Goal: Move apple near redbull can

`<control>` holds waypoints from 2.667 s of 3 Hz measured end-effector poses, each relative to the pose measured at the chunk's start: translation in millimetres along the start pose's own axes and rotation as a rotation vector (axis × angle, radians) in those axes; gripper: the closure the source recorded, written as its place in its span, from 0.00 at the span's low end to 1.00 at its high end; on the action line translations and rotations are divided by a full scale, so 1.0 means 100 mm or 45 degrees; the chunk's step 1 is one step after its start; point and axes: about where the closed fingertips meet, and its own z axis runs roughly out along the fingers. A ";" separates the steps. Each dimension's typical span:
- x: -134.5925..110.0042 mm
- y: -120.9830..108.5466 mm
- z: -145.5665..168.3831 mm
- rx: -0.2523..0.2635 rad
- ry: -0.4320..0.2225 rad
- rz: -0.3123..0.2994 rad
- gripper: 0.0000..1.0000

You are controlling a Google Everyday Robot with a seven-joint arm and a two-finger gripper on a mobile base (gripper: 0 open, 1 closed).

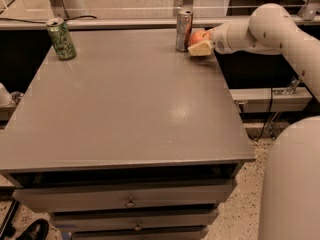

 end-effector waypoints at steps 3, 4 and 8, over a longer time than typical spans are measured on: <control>0.05 0.00 0.02 -0.010 0.012 0.031 0.12; 0.06 0.01 0.02 -0.011 0.010 0.038 0.00; -0.41 -0.05 -1.58 0.018 -0.203 -0.052 0.00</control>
Offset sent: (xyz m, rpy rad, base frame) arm -0.0007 -0.0084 -0.0004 0.0072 0.0171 -0.0163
